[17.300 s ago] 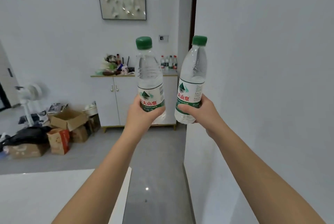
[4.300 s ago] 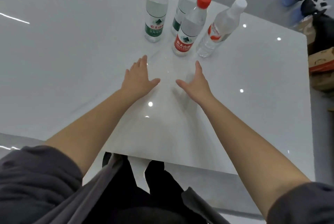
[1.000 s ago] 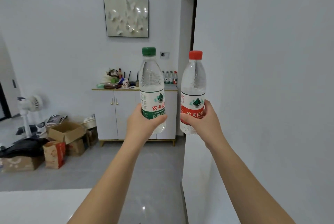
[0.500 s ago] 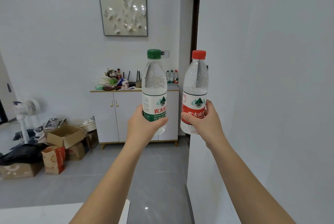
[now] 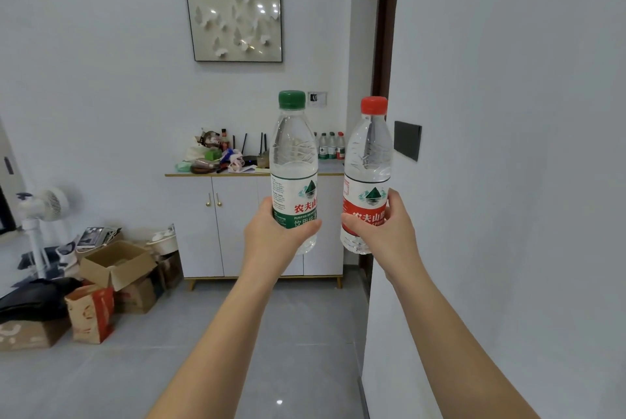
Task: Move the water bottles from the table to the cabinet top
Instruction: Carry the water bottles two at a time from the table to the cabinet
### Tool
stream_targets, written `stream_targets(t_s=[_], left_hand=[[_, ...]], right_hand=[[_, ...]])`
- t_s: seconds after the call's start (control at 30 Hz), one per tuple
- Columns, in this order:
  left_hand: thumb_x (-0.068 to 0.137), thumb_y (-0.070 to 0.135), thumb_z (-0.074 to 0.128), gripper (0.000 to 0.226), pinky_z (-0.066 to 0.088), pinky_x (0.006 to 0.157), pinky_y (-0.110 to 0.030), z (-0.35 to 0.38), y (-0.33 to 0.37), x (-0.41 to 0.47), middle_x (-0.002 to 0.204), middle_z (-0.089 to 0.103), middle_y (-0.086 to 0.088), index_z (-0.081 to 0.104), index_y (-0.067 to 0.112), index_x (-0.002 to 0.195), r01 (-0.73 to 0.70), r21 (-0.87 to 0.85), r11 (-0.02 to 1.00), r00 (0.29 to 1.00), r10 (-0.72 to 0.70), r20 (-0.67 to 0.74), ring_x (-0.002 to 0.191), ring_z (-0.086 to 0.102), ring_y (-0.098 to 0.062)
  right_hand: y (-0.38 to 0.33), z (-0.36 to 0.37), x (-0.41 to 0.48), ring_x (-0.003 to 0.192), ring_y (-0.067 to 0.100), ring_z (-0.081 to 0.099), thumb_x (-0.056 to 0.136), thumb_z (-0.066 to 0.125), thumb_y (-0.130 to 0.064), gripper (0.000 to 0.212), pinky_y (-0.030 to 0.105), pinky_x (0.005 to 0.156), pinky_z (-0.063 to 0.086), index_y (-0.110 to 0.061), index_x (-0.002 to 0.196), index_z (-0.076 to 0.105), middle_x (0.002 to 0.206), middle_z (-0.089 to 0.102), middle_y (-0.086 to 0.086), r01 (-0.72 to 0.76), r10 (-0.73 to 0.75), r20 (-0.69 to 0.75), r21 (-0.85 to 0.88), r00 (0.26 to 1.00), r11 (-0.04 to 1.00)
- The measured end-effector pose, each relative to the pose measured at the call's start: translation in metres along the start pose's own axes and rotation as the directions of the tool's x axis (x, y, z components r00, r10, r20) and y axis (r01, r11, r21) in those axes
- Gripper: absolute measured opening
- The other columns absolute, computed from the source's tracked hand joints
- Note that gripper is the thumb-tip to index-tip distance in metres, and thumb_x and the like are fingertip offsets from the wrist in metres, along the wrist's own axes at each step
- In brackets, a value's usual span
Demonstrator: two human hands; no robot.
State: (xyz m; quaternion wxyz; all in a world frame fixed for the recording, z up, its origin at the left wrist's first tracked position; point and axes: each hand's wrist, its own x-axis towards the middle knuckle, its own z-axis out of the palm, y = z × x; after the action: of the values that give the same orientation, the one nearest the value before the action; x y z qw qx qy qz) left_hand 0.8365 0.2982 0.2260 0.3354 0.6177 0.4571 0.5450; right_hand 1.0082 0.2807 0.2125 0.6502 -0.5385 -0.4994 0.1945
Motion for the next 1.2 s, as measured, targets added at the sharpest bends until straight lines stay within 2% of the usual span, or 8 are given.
stream_targets(t_s=[0.13,0.27,0.6,0.93,1.07,1.2], left_hand=[[0.070,0.023,0.083,0.050,0.045,0.066,-0.014,0.024,-0.016,0.066,0.102,0.067,0.011,0.058,0.024,0.113,0.011,0.008,1.000,1.000,-0.011,-0.018,0.091,0.062,-0.002],[0.071,0.024,0.083,0.053,0.043,0.063,-0.013,0.048,-0.032,0.124,0.105,0.067,0.009,0.057,0.022,0.118,0.010,0.004,1.000,0.999,-0.010,-0.038,0.092,0.061,-0.004],[0.071,0.025,0.083,0.051,0.043,0.063,-0.013,0.095,-0.081,0.241,0.101,0.064,0.013,0.055,0.028,0.115,0.035,-0.052,0.998,0.999,-0.036,-0.020,0.089,0.059,0.003],[0.072,0.021,0.083,0.055,0.043,0.064,-0.012,0.121,-0.145,0.392,0.108,0.067,0.007,0.058,0.022,0.121,0.041,-0.087,0.995,0.999,-0.039,0.019,0.093,0.062,-0.004],[0.071,0.021,0.083,0.057,0.046,0.070,-0.016,0.128,-0.169,0.469,0.109,0.068,0.007,0.058,0.022,0.121,0.032,-0.086,0.996,0.999,-0.029,0.042,0.097,0.063,-0.009],[0.070,0.020,0.083,0.057,0.045,0.067,-0.012,0.136,-0.187,0.539,0.108,0.068,0.008,0.059,0.022,0.121,0.019,-0.088,0.996,0.998,-0.013,0.061,0.095,0.063,-0.007]], right_hand=[[0.025,0.019,0.068,0.101,0.007,0.060,0.071,0.085,-0.028,0.066,0.020,0.080,0.050,-0.033,0.124,0.046,0.107,0.059,-0.018,0.010,-0.010,-0.014,-0.013,1.000,1.000],[0.046,0.036,0.129,0.101,0.008,0.058,0.073,0.084,-0.027,0.069,0.015,0.074,0.046,-0.030,0.130,0.046,0.109,0.057,-0.017,0.024,-0.024,-0.024,-0.001,0.999,1.000],[0.104,0.073,0.238,0.106,0.009,0.056,0.074,0.084,-0.024,0.075,0.023,0.083,0.048,-0.029,0.137,0.043,0.116,0.056,-0.014,-0.009,0.010,-0.070,0.021,0.998,1.000],[0.169,0.139,0.355,0.108,0.011,0.057,0.075,0.083,-0.021,0.071,0.033,0.092,0.051,-0.028,0.135,0.044,0.120,0.058,-0.009,-0.033,0.031,-0.098,-0.011,0.995,0.999],[0.193,0.177,0.416,0.102,0.008,0.061,0.073,0.084,-0.021,0.067,0.025,0.085,0.052,-0.031,0.129,0.048,0.111,0.061,-0.015,-0.041,0.039,-0.116,-0.023,0.993,0.999],[0.216,0.210,0.470,0.093,-0.002,0.060,0.072,0.084,-0.021,0.063,0.010,0.071,0.046,-0.033,0.122,0.048,0.102,0.061,-0.021,-0.042,0.035,-0.136,-0.047,0.990,0.998]])
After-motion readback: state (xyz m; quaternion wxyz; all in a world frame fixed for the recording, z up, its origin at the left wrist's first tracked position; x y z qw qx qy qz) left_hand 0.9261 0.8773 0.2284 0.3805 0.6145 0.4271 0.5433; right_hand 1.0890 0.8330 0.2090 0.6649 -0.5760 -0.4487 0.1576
